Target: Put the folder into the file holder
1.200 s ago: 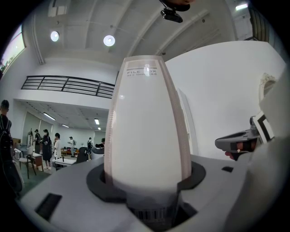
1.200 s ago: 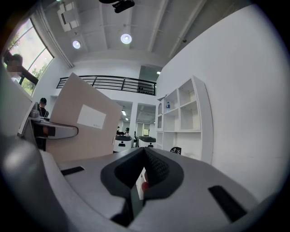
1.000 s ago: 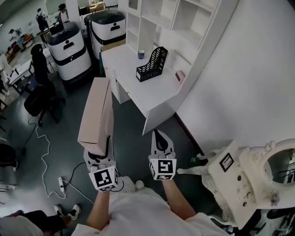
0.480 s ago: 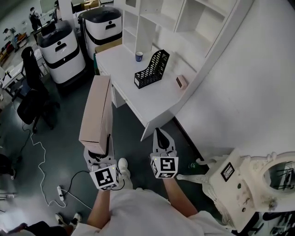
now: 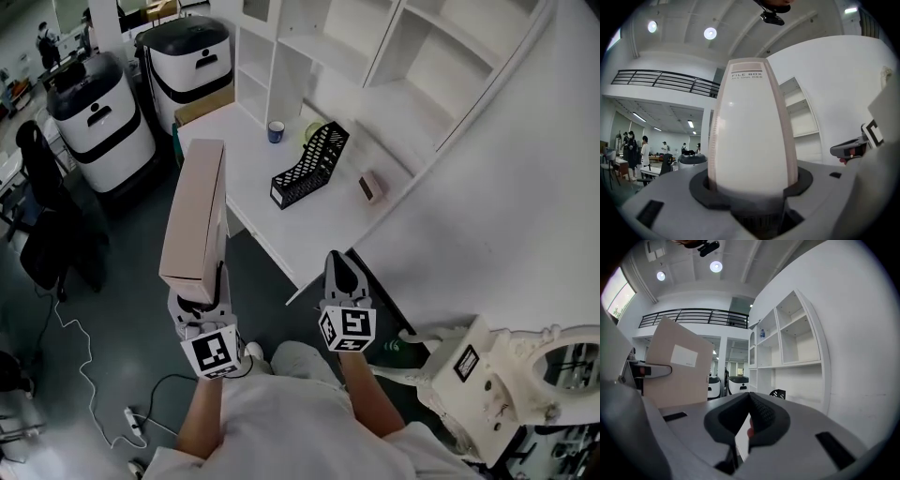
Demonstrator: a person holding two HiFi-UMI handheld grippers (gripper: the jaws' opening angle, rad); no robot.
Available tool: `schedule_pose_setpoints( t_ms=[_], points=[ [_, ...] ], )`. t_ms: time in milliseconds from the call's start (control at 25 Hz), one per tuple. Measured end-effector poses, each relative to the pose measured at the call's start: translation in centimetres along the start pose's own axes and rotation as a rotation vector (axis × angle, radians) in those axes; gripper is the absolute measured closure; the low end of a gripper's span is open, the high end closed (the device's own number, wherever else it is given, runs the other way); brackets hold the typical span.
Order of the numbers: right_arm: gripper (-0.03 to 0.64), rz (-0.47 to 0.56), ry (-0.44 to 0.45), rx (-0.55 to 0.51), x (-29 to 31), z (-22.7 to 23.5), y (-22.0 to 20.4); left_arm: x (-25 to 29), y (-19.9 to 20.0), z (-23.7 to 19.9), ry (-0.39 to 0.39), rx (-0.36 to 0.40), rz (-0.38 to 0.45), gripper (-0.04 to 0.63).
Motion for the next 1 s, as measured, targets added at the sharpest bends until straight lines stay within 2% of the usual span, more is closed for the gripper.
schedule_pose_setpoints(
  t_ms=[240, 600, 800, 1000],
  points=[
    [0.621, -0.02, -0.02, 0.034, 5.6, 2.1, -0.7, 7.3, 0.0, 0.0, -0.026, -0.006, 0.018, 0.324],
    [0.621, 0.014, 0.004, 0.059, 15.0, 7.4, -0.1, 17.9, -0.2, 3.2, -0.061, 0.002, 0.016, 0.324],
    [0.621, 0.011, 0.008, 0.062, 19.1, 9.9, -0.1, 22.5, 0.4, 5.2, -0.135, 0.009, 0.038, 0.325],
    [0.621, -0.003, -0.03, 0.062, 21.3, 11.6, -0.3, 26.6, 0.1, 7.0, -0.254, -0.003, 0.04, 0.325]
  ],
)
Point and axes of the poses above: the fingertips, and each gripper's own axes: x forward along the fingers, z to its right, y out of its top, the point moved 4 cm from there along -x, backward along the fingers
